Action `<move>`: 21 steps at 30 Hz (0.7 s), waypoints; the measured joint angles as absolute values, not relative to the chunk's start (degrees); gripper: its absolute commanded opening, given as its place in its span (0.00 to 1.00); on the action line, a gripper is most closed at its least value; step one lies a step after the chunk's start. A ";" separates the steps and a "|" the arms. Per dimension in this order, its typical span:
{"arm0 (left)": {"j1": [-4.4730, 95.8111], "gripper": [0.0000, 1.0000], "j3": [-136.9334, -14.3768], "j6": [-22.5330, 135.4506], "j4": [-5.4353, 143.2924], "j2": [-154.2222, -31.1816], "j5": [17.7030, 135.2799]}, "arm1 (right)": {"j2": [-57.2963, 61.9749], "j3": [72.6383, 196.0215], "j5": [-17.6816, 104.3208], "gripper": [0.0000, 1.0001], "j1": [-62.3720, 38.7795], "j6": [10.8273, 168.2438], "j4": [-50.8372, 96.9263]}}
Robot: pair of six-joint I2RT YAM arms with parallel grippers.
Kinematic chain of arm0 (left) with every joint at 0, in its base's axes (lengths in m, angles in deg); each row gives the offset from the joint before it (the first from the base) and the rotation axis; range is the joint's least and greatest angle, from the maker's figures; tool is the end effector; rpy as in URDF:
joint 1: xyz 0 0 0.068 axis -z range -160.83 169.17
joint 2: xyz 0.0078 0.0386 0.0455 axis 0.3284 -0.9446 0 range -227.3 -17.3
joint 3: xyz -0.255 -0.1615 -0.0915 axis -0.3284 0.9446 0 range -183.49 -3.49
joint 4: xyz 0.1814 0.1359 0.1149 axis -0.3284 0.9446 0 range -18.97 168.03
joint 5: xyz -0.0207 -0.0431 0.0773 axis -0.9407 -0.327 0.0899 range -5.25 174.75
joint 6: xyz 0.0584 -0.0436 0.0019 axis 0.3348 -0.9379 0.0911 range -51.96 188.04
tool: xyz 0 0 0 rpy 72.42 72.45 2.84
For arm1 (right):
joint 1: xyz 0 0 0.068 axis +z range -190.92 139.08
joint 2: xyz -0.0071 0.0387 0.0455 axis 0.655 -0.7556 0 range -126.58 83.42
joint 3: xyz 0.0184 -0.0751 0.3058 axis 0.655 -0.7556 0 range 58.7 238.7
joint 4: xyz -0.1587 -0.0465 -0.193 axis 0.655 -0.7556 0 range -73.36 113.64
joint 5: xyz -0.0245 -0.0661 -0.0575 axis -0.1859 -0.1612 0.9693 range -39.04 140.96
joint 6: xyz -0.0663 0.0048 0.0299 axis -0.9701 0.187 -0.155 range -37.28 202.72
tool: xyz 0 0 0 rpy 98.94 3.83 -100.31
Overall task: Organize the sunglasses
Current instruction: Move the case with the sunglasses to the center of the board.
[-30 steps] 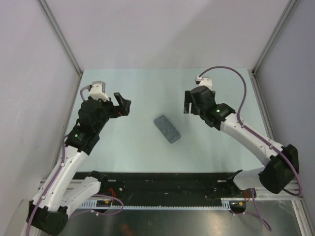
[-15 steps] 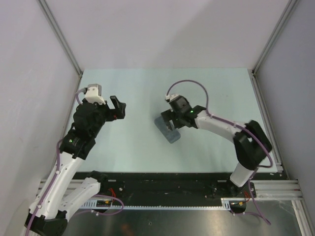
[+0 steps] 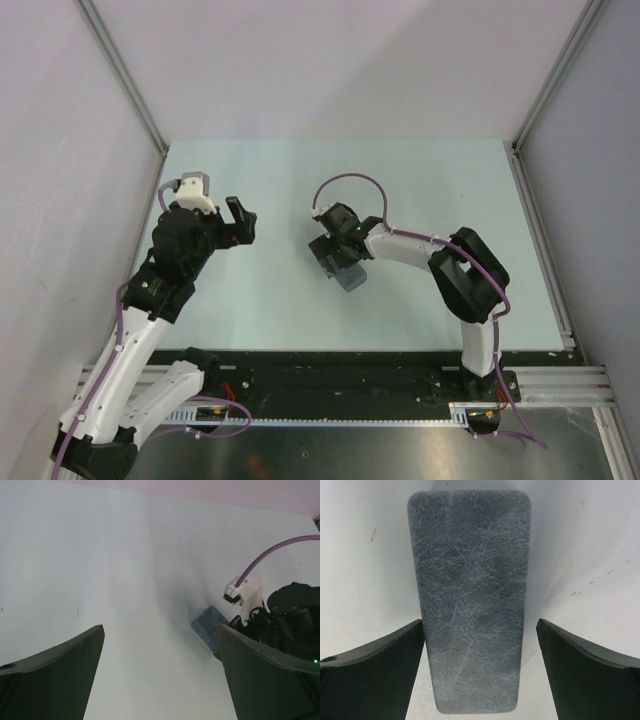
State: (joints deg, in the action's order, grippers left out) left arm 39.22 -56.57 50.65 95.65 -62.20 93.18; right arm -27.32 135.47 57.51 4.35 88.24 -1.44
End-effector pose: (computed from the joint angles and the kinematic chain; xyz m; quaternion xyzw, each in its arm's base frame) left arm 0.1502 -0.0454 0.3861 -0.0255 0.7996 -0.1359 0.5844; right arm 0.3063 0.2994 0.2035 -0.3128 0.9100 0.0645 0.2643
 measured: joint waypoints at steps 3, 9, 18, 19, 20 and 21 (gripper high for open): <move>39.22 1.00 -56.57 51.07 95.65 -62.18 93.20 | -29.24 135.97 58.80 0.75 5.12 88.06 -2.45; 39.22 1.00 -56.57 51.59 95.68 -62.31 93.22 | -30.01 137.92 63.71 0.48 5.69 91.12 -4.92; 39.22 1.00 -56.57 51.61 95.83 -63.03 93.20 | -29.94 138.00 71.36 0.51 -1.35 102.49 -9.51; 39.22 1.00 -56.57 51.61 95.83 -63.03 93.20 | -29.94 138.03 71.56 0.53 -2.25 103.26 -9.86; 39.22 1.00 -56.57 51.61 95.81 -63.03 93.20 | -29.92 138.00 71.67 0.54 -2.97 103.85 -10.16; 39.22 1.00 -56.57 51.61 95.83 -63.03 93.20 | -29.92 138.03 71.80 0.55 -3.47 104.22 -10.36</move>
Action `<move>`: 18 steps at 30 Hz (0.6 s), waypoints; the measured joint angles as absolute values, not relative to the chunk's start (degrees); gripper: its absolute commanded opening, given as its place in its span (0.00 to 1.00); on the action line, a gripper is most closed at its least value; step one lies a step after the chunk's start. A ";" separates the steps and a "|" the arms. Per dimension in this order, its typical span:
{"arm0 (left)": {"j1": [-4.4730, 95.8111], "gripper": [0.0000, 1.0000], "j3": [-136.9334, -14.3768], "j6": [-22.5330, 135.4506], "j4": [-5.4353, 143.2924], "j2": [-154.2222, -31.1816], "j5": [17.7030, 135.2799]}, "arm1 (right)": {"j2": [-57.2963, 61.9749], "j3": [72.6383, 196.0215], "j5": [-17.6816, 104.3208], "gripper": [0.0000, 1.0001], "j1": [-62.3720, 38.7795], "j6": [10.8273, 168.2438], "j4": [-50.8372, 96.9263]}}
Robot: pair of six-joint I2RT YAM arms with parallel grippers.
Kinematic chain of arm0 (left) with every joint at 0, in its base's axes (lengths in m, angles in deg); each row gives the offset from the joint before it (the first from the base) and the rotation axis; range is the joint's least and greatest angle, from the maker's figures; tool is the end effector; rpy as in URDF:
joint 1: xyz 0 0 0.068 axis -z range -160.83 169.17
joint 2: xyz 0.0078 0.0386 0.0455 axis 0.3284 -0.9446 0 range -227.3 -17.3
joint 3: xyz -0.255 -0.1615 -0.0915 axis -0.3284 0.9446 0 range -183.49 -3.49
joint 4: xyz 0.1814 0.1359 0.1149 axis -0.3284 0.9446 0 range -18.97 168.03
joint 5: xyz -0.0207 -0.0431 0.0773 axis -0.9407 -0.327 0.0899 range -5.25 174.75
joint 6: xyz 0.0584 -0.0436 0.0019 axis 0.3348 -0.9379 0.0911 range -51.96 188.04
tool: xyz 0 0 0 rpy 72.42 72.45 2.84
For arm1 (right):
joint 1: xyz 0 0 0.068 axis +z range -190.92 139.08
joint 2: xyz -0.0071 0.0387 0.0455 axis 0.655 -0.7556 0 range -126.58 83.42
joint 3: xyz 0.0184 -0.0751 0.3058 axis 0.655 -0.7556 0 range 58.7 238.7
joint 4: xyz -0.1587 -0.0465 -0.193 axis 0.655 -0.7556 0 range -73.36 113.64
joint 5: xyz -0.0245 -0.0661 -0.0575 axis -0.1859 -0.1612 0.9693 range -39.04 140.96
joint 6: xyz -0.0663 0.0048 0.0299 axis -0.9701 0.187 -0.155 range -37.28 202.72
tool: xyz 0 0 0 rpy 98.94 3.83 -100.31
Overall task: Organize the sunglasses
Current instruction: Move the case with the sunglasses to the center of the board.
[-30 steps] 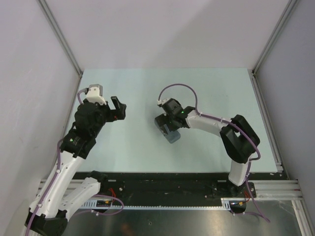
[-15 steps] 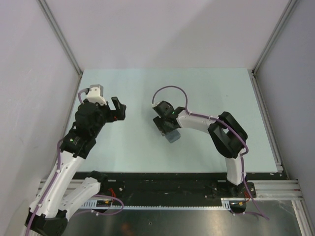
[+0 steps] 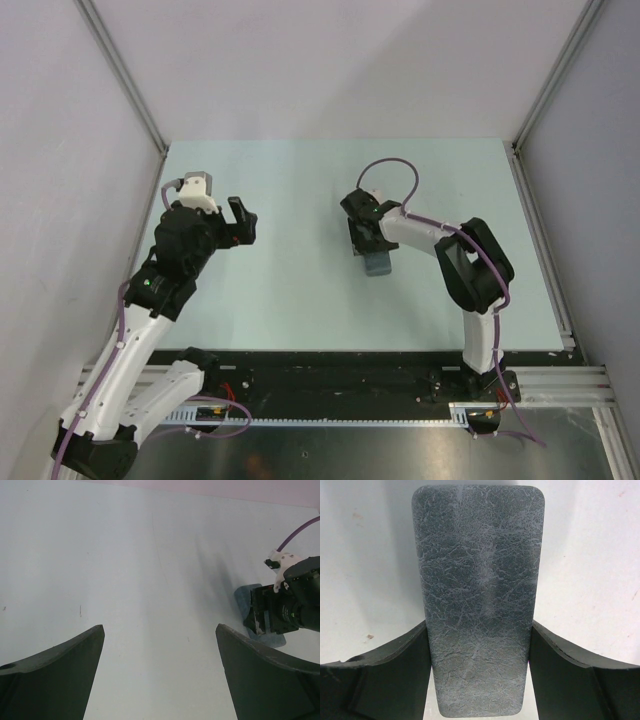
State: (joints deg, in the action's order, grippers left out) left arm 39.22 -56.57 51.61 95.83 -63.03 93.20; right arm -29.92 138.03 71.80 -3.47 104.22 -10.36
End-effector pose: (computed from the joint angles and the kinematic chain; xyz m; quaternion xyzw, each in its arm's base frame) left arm 0.1538 -0.0467 0.3837 -0.0182 0.8050 -0.1283 0.5790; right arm 0.3474 0.2389 0.1920 -0.0998 0.9609 -0.0623 0.2507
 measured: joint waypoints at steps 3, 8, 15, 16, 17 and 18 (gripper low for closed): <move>39.22 1.00 -56.57 51.59 95.83 -63.03 93.20 | -29.92 138.03 72.17 0.66 -4.54 105.27 -10.80; 39.22 1.00 -56.57 51.61 95.83 -62.92 93.20 | -29.92 138.03 72.30 0.79 -4.85 106.29 -11.04; 39.22 1.00 -56.54 51.63 95.87 -62.62 93.11 | -29.70 138.07 72.06 0.98 -5.22 106.58 -12.59; 39.22 1.00 -56.54 51.66 95.87 -62.62 93.09 | -29.61 138.07 71.95 0.99 -5.22 106.51 -12.74; 39.22 1.00 -56.54 51.66 95.87 -62.62 93.09 | -29.42 138.07 71.95 1.00 -5.29 106.47 -12.87; 39.22 1.00 -56.54 51.68 95.87 -62.62 93.09 | -29.18 138.07 71.93 1.00 -5.29 106.47 -13.13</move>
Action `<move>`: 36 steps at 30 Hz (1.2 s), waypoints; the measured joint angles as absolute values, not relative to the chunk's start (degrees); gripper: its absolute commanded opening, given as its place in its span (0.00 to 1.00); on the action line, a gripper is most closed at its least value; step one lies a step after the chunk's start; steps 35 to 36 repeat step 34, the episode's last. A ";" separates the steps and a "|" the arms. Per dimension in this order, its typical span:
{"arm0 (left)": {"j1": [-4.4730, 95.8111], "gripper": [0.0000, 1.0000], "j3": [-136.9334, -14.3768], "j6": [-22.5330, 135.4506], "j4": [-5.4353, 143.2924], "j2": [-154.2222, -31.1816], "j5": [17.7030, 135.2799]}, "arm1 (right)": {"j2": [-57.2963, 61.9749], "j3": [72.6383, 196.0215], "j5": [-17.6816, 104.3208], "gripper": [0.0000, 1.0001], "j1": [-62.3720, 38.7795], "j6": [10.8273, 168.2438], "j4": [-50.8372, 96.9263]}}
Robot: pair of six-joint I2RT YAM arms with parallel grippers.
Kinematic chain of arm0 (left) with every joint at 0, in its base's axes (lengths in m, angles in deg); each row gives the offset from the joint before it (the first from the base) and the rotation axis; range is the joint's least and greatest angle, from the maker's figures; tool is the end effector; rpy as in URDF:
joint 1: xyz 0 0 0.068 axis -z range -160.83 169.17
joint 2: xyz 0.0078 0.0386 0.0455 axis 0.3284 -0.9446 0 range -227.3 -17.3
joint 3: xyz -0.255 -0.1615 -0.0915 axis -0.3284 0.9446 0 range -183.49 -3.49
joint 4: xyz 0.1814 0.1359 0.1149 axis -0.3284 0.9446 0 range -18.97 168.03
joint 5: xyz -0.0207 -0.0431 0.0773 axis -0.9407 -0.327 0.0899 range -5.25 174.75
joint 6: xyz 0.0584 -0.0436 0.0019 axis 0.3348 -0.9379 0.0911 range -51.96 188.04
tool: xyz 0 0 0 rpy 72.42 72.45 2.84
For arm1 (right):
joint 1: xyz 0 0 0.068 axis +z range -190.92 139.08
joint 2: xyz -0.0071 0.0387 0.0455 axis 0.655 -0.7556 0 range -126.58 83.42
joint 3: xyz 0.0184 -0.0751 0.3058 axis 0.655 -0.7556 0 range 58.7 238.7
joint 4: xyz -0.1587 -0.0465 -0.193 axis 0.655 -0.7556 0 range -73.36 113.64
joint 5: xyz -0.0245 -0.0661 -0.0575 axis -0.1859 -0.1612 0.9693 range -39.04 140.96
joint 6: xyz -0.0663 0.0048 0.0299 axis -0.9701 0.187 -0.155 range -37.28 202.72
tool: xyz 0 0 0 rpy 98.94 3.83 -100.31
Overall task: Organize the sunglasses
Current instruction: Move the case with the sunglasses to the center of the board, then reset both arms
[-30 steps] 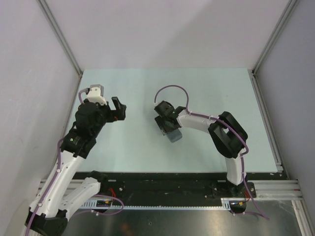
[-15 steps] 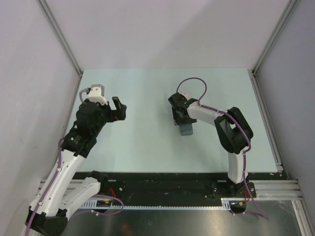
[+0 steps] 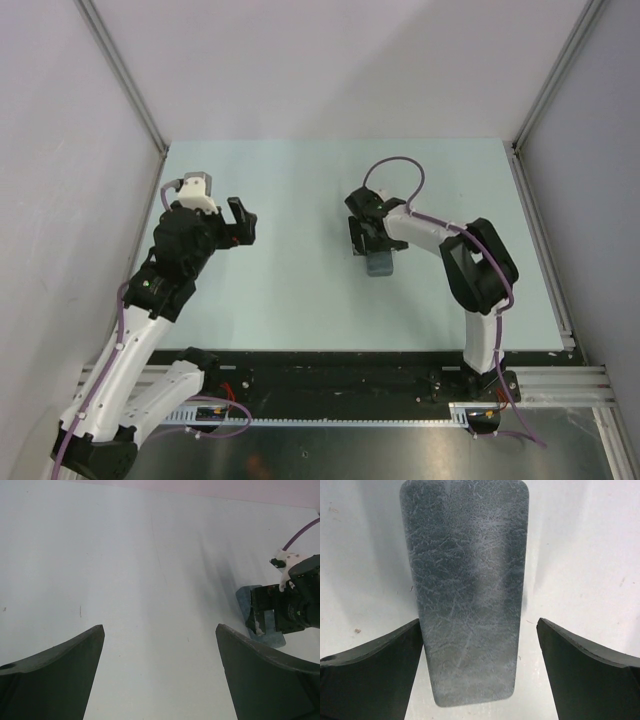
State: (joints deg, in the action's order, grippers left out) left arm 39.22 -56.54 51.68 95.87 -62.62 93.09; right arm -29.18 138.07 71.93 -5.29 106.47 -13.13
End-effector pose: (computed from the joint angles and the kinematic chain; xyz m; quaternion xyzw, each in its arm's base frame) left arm 0.1520 -0.0461 0.3844 -0.0174 0.8033 -0.1295 0.5811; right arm 0.3493 0.2237 0.1952 -0.0688 0.9664 -0.0711 0.2372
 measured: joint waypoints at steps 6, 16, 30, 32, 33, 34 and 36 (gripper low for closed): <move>39.22 1.00 -56.81 52.07 96.42 -63.12 91.80 | -22.23 138.00 72.59 1.00 -5.57 106.51 -14.23; 39.22 1.00 -61.55 52.05 98.87 -65.83 88.96 | 3.00 137.94 80.08 1.00 -7.84 106.21 -15.08; 39.22 1.00 -67.08 52.51 100.62 -68.43 88.02 | 21.47 137.89 83.10 1.00 -12.43 100.48 -12.83; 39.22 1.00 -67.36 52.73 101.10 -69.00 88.02 | 21.27 137.89 83.06 1.00 -12.96 100.41 -12.83; 39.22 1.00 -67.54 52.95 101.21 -69.26 88.02 | 21.20 137.89 83.08 1.00 -13.09 100.41 -12.83; 39.22 1.00 -67.82 53.08 101.32 -69.48 88.02 | 21.14 137.89 83.06 1.00 -13.37 100.41 -12.81; 39.22 1.00 -67.82 53.08 101.32 -69.48 88.02 | 21.14 137.89 83.06 1.00 -13.37 100.41 -12.81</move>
